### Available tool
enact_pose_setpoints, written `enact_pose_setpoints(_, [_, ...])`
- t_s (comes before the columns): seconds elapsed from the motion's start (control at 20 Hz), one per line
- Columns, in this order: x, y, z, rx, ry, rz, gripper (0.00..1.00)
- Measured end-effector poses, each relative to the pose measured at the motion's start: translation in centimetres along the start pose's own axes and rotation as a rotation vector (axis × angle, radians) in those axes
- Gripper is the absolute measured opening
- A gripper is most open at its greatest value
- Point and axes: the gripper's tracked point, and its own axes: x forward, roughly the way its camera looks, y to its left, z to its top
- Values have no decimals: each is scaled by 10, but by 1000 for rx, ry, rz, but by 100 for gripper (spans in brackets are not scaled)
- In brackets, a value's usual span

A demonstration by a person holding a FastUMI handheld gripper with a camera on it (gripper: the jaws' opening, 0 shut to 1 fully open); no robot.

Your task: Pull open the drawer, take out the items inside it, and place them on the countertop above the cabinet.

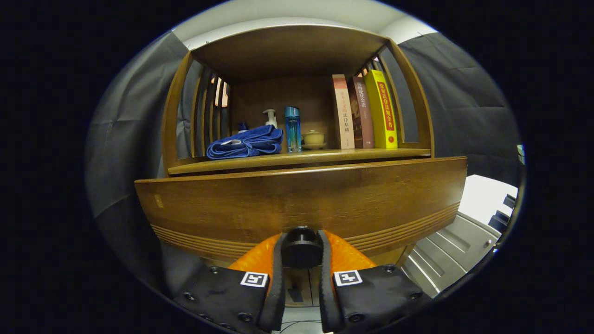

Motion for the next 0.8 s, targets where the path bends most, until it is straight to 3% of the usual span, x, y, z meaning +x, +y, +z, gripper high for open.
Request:
enact_pose_setpoints(0.55, [-61,-2,-3,-6,10,1,38])
enact_pose_setpoints(0.8, [-61,-3,-13,-17,7,10,40])
